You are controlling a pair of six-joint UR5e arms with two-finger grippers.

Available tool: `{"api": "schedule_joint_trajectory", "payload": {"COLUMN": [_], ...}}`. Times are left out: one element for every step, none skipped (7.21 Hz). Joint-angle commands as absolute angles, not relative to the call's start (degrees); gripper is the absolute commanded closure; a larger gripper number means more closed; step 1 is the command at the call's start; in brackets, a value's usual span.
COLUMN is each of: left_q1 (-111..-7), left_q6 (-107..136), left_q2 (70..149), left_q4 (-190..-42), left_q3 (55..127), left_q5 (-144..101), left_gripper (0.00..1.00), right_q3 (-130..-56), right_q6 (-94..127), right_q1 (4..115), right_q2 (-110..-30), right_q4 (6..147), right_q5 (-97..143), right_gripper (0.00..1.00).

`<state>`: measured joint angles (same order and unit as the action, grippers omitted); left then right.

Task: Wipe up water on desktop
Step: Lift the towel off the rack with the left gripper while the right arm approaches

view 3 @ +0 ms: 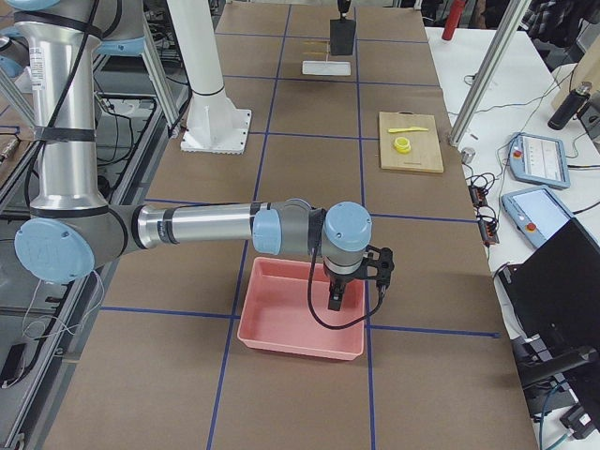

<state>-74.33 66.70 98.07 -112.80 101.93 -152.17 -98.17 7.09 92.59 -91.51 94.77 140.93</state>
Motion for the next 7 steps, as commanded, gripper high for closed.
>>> {"api": "schedule_joint_trajectory", "payload": {"left_q1": [-73.7, -72.1, -69.5, -66.8, -64.9, -62.8, -60.1], "left_q6": [86.5, 92.1, 96.1, 99.6, 103.0, 106.8, 110.8], "left_q2": [106.4, 109.1, 110.6, 112.2, 113.9, 115.1, 116.5], "left_q4": [-112.9, -112.9, -113.2, -113.3, -113.3, -113.3, -113.3], "left_q3": [101.0, 100.1, 100.3, 100.2, 100.4, 100.5, 100.6], "left_q5": [-151.8, -151.1, -147.9, -145.1, -143.3, -141.6, -140.1], "left_gripper": [1.00, 1.00, 1.00, 1.00, 1.00, 1.00, 1.00], "right_q3": [-99.3, -101.8, -104.6, -107.7, -109.9, -111.2, -111.3], "right_q6": [6.4, 6.9, 8.2, 13.7, 17.8, 18.5, 18.6], "right_q1": [91.2, 88.2, 85.0, 80.0, 75.8, 72.5, 70.4], "right_q2": [-91.1, -91.0, -90.4, -86.8, -82.0, -78.3, -74.8], "right_q4": [92.7, 90.5, 86.4, 84.7, 84.5, 83.8, 82.5], "right_q5": [141.6, 141.3, 141.5, 141.3, 141.2, 141.1, 141.2], "right_gripper": [0.00, 0.00, 0.00, 0.00, 0.00, 0.00, 0.00]}}
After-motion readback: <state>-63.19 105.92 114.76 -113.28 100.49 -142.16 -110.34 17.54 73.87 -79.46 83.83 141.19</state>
